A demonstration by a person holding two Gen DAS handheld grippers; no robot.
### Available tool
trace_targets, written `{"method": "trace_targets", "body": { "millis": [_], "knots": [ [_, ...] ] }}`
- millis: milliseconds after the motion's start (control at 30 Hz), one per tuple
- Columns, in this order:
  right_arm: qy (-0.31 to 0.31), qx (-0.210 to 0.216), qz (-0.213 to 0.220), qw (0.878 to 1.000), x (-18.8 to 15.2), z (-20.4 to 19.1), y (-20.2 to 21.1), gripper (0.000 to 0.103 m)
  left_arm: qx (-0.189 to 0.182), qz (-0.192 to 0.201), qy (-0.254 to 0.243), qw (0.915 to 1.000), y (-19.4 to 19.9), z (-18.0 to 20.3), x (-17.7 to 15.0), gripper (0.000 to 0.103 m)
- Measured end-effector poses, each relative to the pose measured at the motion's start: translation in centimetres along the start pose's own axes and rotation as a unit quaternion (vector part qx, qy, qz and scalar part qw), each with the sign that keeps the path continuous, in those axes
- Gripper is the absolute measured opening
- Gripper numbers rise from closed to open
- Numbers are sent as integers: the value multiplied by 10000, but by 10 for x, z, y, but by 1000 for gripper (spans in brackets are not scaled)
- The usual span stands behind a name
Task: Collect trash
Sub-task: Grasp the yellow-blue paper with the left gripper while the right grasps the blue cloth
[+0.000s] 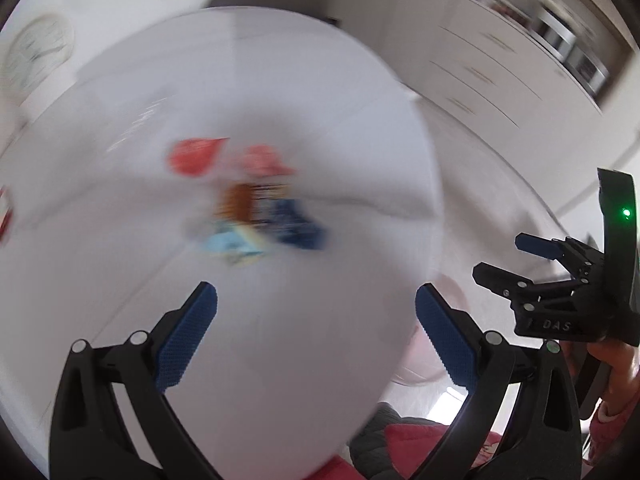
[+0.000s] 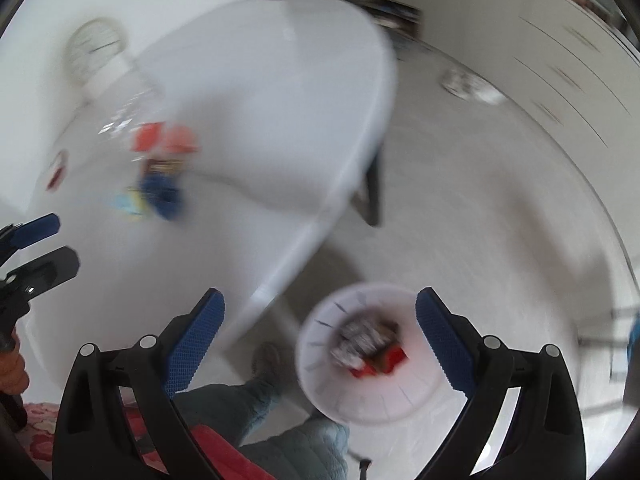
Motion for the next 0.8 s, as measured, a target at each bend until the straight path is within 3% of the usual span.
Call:
{"method": "trace_targets", "body": {
  "millis": [267,400,633,733,767,800],
  "knots": [
    [1352,299,118,9903,57,-92,-30,94,69,-17,913,9958,3,-80,-7,95],
    [1590,299,22,9868,66,-111,-45,81,40,-48,1064,9943,-1,-99,-2,95],
    [1723,320,-183,9843,82,-126,-68,69,-67,-223,1037,9943,-19,-106,3,95],
    [1818,338,-317,9823,81,-131,-76,49,-121,-284,1010,9944,-24,-106,6,95],
    [1824,335,-347,9820,81,-131,-78,37,-132,-301,995,9945,-26,-105,7,95],
    [1820,353,-327,9821,80,-131,-77,36,-143,-314,978,9946,-28,-103,9,95]
  ]
}}
Point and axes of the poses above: each gripper's, at about its wrist camera, not at the fingertips, and y roughly against the way its jaws point, z to its right, x to its top, the point moved 4 cm from there along -y, roughly the way its jaws point, and after that the axes turned 13 degrees about -z, right-handed, at the moved point
